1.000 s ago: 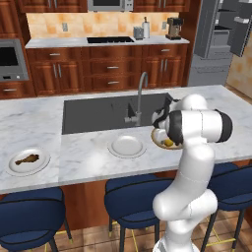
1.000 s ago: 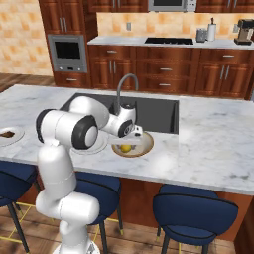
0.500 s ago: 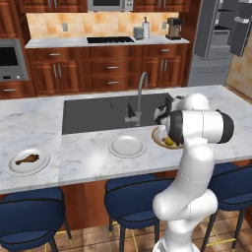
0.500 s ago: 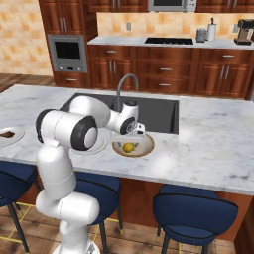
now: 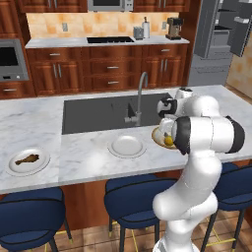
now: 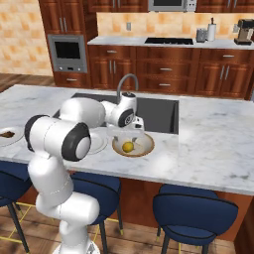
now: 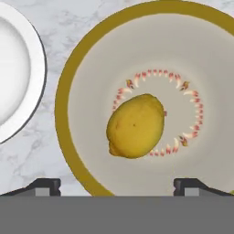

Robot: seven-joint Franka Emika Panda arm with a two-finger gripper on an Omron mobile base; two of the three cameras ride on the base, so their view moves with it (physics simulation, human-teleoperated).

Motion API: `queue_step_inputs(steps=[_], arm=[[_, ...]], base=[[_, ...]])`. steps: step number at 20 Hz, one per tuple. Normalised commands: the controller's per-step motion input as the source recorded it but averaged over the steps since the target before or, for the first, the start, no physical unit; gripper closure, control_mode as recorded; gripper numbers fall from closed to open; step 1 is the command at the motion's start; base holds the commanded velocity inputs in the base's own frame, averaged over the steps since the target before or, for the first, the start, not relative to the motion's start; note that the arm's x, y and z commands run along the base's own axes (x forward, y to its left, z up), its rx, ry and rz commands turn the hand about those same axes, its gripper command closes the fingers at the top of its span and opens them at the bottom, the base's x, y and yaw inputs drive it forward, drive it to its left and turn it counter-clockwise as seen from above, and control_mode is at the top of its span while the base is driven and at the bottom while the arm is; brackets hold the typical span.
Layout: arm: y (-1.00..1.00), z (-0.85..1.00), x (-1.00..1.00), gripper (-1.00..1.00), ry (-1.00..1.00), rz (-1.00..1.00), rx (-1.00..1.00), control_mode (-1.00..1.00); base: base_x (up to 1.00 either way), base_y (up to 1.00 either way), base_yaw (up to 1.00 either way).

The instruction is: Pick the chicken drumstick and lemon from their plates and place them in the bowl. Then put the bowl in the fridge.

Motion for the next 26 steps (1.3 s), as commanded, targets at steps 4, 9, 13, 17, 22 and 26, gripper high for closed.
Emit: queue_step_inputs(steps=[4,9,13,17,22,26], arm=[[0.28,0.38,-0.53,-1.0,0.0,-0.07,0.0,-1.0],[0.36,0.39,-0.48,-1.0,0.0,-0.14,0.02,-1.0],[0.35,0.38,-0.47,-1.0,0.0,-0.16,0.07,-1.0],[0.43,0.2,-0.46,-1.0,0.0,-0.18,0.03,-1.0],[0.58,0.04,-0.44,-1.0,-0.04,-0.15,0.0,-1.0],[0.57,0.0,-0.36,-1.0,-0.09,-0.12,-0.03,-1.0]], base=[[0.0,0.0,0.0],[0.0,0.0,0.0],[0.0,0.0,0.0],[0.0,0.0,0.0],[0.0,0.0,0.0],[0.0,0.0,0.0]])
